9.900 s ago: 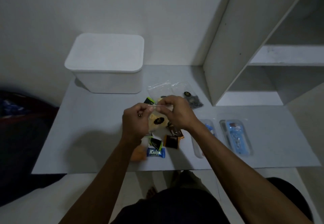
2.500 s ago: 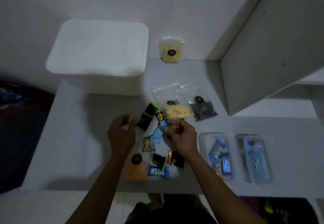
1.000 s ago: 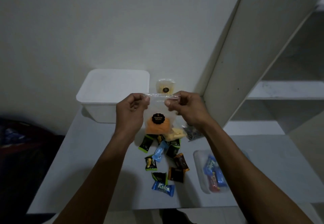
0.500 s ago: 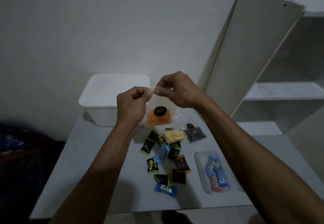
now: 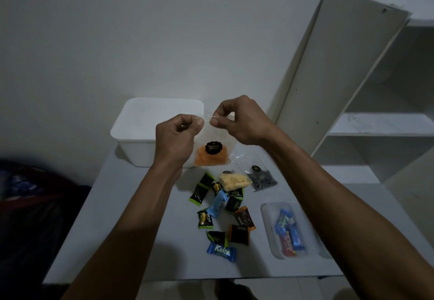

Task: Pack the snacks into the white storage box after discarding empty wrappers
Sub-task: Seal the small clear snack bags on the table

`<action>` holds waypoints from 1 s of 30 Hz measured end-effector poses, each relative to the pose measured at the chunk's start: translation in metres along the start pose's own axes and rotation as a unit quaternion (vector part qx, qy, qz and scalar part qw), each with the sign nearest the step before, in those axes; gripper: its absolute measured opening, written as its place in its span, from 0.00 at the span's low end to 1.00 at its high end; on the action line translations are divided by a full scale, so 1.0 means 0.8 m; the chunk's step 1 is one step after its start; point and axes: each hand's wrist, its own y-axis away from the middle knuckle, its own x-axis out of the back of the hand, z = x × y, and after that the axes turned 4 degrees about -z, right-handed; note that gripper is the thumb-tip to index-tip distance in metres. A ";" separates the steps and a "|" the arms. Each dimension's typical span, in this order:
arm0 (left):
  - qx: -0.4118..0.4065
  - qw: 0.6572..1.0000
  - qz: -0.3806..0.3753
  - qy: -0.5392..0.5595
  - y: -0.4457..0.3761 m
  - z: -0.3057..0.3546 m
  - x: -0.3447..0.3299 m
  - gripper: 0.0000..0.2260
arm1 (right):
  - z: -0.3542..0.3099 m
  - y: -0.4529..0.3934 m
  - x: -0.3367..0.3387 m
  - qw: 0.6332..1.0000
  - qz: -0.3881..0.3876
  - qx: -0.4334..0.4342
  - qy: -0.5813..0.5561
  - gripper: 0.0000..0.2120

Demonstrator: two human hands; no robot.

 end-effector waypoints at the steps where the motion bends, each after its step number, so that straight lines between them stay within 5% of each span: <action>1: -0.002 1.000 -0.007 -0.003 0.001 0.001 -0.001 0.07 | 0.000 0.001 0.000 1.000 0.004 0.000 0.003 0.06; 30: -0.003 1.000 -0.011 0.022 -0.007 0.006 -0.024 0.04 | 0.032 0.019 0.030 0.998 0.021 -0.040 -0.041 0.05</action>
